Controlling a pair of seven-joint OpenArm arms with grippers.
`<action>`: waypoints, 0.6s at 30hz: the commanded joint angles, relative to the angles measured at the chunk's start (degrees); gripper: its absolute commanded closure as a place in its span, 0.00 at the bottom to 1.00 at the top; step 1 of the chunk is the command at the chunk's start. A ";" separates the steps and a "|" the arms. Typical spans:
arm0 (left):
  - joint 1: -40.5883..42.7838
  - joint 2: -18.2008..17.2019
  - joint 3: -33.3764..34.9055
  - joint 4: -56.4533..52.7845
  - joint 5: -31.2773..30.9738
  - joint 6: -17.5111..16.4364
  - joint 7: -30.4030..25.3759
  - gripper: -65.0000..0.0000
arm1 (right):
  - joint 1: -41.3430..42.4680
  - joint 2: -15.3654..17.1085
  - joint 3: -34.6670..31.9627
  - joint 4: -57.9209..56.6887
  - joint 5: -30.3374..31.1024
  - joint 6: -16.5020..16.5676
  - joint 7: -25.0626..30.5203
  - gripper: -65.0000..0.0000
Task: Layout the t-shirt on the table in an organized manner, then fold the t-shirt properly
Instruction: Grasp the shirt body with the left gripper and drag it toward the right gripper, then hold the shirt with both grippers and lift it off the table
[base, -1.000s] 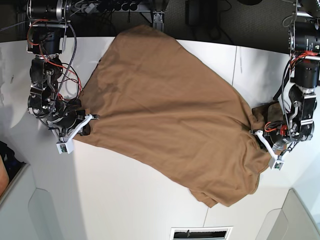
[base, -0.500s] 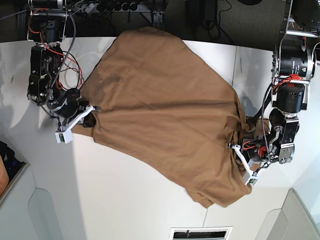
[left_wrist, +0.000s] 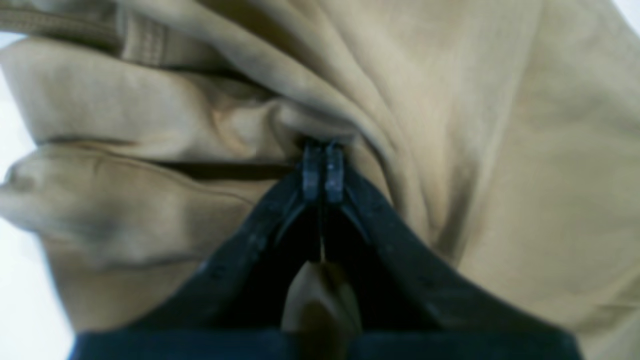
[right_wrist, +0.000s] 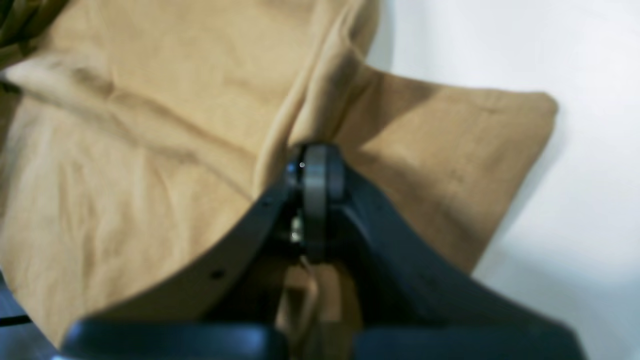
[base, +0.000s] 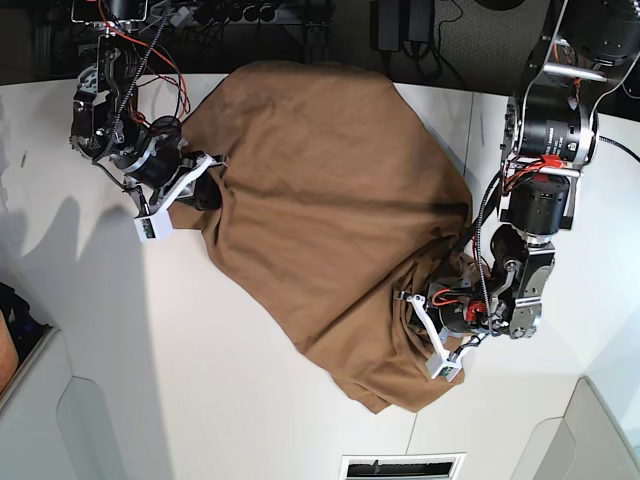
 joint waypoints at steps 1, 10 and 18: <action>-3.26 -1.01 -0.20 1.22 -2.12 -0.92 -0.11 1.00 | 1.77 0.48 0.20 1.57 0.68 0.00 1.92 1.00; -4.68 -8.55 -0.17 14.56 -27.52 -9.32 18.45 0.97 | 12.22 -2.69 0.15 1.36 -1.55 0.00 3.63 1.00; 6.56 -12.70 -0.17 26.82 -39.21 -9.32 25.09 0.97 | 23.08 -10.49 -0.48 -11.32 -7.65 -0.59 5.86 1.00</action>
